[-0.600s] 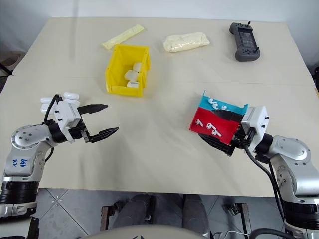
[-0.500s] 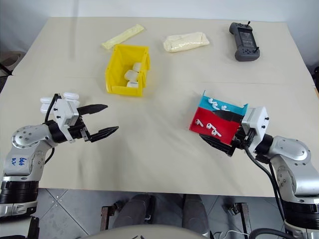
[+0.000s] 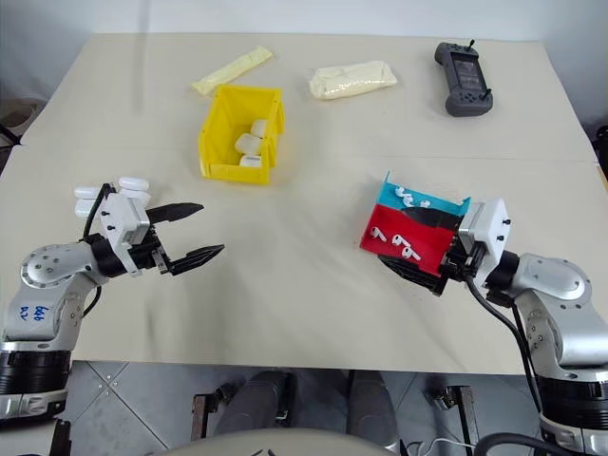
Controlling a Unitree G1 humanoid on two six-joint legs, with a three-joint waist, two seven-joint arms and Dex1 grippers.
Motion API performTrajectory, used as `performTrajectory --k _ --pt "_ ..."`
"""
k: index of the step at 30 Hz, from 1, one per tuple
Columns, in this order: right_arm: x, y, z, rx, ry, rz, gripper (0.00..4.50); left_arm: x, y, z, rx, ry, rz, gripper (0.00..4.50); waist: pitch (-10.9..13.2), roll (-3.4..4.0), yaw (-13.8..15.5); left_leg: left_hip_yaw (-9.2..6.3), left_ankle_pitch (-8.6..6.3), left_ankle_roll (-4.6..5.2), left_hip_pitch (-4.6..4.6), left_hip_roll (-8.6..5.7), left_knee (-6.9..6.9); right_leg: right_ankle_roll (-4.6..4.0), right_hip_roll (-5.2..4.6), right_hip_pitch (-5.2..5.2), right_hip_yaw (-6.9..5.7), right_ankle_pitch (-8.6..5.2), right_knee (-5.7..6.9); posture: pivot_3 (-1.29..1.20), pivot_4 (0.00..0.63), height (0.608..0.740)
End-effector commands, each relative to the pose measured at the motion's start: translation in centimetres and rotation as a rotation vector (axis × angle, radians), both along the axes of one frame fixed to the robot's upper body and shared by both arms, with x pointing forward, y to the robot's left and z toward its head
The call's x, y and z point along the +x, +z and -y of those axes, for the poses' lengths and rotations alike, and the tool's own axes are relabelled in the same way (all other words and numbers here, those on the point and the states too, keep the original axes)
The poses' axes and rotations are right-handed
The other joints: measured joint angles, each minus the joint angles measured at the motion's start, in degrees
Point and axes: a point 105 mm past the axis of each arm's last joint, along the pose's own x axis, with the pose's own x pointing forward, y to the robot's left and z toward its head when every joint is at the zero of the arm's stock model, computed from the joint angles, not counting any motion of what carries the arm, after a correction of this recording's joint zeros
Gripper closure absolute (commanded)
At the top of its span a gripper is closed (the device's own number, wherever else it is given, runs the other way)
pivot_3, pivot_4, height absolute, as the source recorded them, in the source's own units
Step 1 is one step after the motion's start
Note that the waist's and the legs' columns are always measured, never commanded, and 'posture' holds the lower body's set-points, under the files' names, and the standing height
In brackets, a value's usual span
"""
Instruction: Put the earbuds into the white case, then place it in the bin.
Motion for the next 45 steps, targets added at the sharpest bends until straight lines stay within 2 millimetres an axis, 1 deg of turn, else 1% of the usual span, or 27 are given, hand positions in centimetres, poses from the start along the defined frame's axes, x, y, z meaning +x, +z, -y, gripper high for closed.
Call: performTrajectory --k 1,4,7,8,11,13,15,17,19,22,26,27,28,29,30,32,34,36,39,43,45 --pt "-0.1 0.8 -0.9 0.002 0.055 0.035 0.0 -0.3 0.7 -1.9 -0.005 0.139 0.051 0.04 0.0 0.0 -0.3 0.0 0.0 -0.01 0.01 0.01 -0.01 0.0 0.0 0.0 0.0 0.0 0.01 0.0 0.15 0.74" --pt "0.0 1.7 -3.0 0.048 0.135 0.083 0.0 -0.9 0.1 -5.5 -0.057 0.415 0.062 0.04 0.0 0.0 -1.0 0.01 -0.02 -0.03 0.02 0.05 -0.03 0.0 0.02 0.0 0.01 0.0 -0.02 0.0 0.15 0.74" --pt "0.1 2.5 -5.2 0.074 0.205 0.138 0.0 -2.6 -0.6 -9.2 -0.066 0.696 0.055 0.04 0.0 0.0 -1.2 0.0 -0.04 -0.07 0.03 0.13 -0.06 0.0 0.09 -0.02 0.02 0.0 0.03 0.0 0.15 0.74" --pt "0.1 2.8 -5.8 0.086 0.222 0.158 0.0 -3.2 -0.6 -10.0 -0.085 0.76 0.059 0.04 0.0 0.0 -1.3 0.0 -0.05 -0.1 0.02 0.16 -0.05 0.0 0.12 -0.04 0.01 0.0 0.02 0.0 0.15 0.74" --pt "0.2 3.7 -6.7 0.109 0.253 0.209 0.0 -4.7 -0.7 -10.9 -0.176 0.875 0.009 0.04 0.0 -0.03 -0.7 0.0 -0.06 -0.1 0.02 0.15 -0.02 -0.02 0.1 -0.01 0.02 0.01 -0.02 0.0 0.15 0.74" --pt "0.3 4.0 -7.1 0.116 0.259 0.24 0.0 -5.4 -1.2 -11.6 -0.181 0.957 -0.032 0.04 0.0 -0.04 -0.1 -0.08 -0.07 -0.07 0.02 0.09 0.02 -0.17 0.06 0.02 0.0 0.1 -0.03 0.0 0.15 0.74" --pt "0.2 4.1 -7.2 0.119 0.264 0.253 0.0 -5.6 -1.2 -12.0 -0.202 1.013 -0.051 0.04 0.0 -0.05 0.4 -0.08 -0.07 -0.05 0.04 0.07 0.04 -0.21 0.07 0.03 0.0 0.13 -0.04 0.0 0.15 0.74" --pt "0.2 4.0 -7.3 0.119 0.259 0.249 0.0 -5.4 -1.4 -12.9 -0.204 1.092 -0.105 0.04 0.0 -0.06 0.4 -0.08 -0.07 -0.05 0.04 0.06 0.04 -0.21 0.07 0.03 0.0 0.13 -0.03 0.0 0.15 0.74" --pt "0.3 3.9 -7.1 0.108 0.25 0.242 0.0 -4.7 -1.0 -13.0 -0.199 1.058 -0.154 0.04 0.0 -0.06 0.4 -0.08 -0.07 -0.05 0.04 0.07 0.04 -0.21 0.09 0.02 0.01 0.13 -0.02 0.0 0.15 0.74" --pt "0.3 3.8 -6.6 0.091 0.241 0.216 0.0 -3.2 0.0 -14.7 -0.122 1.058 -0.253 0.04 0.0 -0.09 0.3 -0.09 -0.07 -0.07 0.05 0.1 0.03 -0.22 0.13 0.0 -0.01 0.13 0.02 0.0 0.15 0.74" --pt "0.3 3.7 -6.2 0.072 0.238 0.196 0.0 -0.6 2.4 -16.5 -0.028 1.051 -0.357 0.04 0.0 -0.08 0.1 -0.07 -0.06 -0.07 0.08 0.07 -0.07 -0.24 0.14 -0.03 0.02 0.12 0.01 0.0 0.15 0.74" --pt "0.3 3.8 -6.2 0.074 0.236 0.192 0.0 0.5 3.2 -16.6 -0.05 1.026 -0.411 0.04 -0.1 -0.06 -0.3 -0.07 -0.06 -0.07 0.09 0.07 -0.09 -0.24 0.14 -0.02 0.02 0.12 0.03 0.0 0.15 0.74" --pt "0.3 3.9 -6.2 0.075 0.236 0.19 0.0 1.2 3.7 -16.8 -0.063 1.012 -0.452 0.04 -0.1 -0.05 -0.7 -0.06 -0.08 -0.04 0.11 0.05 -0.18 -0.25 0.1 -0.02 0.03 0.13 0.07 0.0 0.15 0.74" --pt "0.2 3.9 -6.3 0.075 0.236 0.188 0.0 1.8 3.9 -17.1 -0.044 1.006 -0.477 0.04 0.0 -0.33 -0.8 -0.11 -0.1 -0.01 0.09 -0.03 -0.16 -0.26 0.05 -0.08 -0.02 0.13 0.16 0.0 0.15 0.74" --pt "0.2 3.9 -6.4 0.075 0.238 0.185 0.0 2.3 3.8 -17.5 -0.036 1.009 -0.517 0.04 0.0 -0.41 -1.0 -0.25 -0.05 -0.11 -0.15 -0.04 -0.06 -0.28 0.24 -0.17 -0.23 0.14 0.1 0.0 0.15 0.74" --pt "0.1 3.9 -6.4 0.075 0.238 0.182 0.0 3.0 3.6 -18.7 0.044 1.041 -0.549 0.04 0.0 -0.4 -1.2 -0.28 -0.05 -0.12 -0.03 -0.05 -0.08 -0.33 0.17 -0.19 -0.28 0.16 0.43 0.0 0.15 0.74" --pt "0.0 3.9 -6.5 0.077 0.233 0.181 0.0 3.6 3.8 -19.4 0.08 1.042 -0.557 0.04 0.0 -0.38 -1.5 -0.1 -0.06 -0.09 0.07 -0.18 -0.16 -0.33 0.12 -0.25 -0.27 0.16 0.46 0.0 0.15 0.74" --pt "0.0 4.0 -6.5 0.081 0.225 0.179 0.0 4.2 4.1 -19.5 0.076 1.027 -0.565 0.04 0.0 -0.39 -1.9 -0.05 -0.08 -0.07 0.1 -0.27 -0.2 -0.33 0.12 -0.33 -0.28 0.16 0.46 0.0 0.15 0.74" --pt "0.0 4.0 -6.5 0.082 0.22 0.178 0.0 4.8 3.9 -19.4 0.075 1.002 -0.602 0.04 0.0 -0.41 -2.0 -0.06 -0.08 -0.08 0.02 -0.25 -0.14 -0.33 0.12 -0.41 -0.52 0.16 0.49 0.0 0.15 0.74" --pt "0.0 4.2 -6.5 0.086 0.212 0.18 0.0 4.8 3.8 -19.7 0.139 0.996 -0.633 0.04 0.0 -0.41 -2.2 -0.06 -0.08 -0.08 0.0 -0.24 -0.11 -0.33 0.04 -0.42 -0.73 0.17 0.52 0.0 0.15 0.74" --pt "0.0 4.2 -6.5 0.085 0.209 0.18 0.0 4.7 3.7 -19.8 0.139 0.996 -0.645 0.04 0.0 -0.41 -2.3 -0.06 -0.08 -0.08 0.0 -0.23 -0.11 -0.34 0.02 -0.42 -0.78 0.17 0.52 0.0 0.15 0.74"
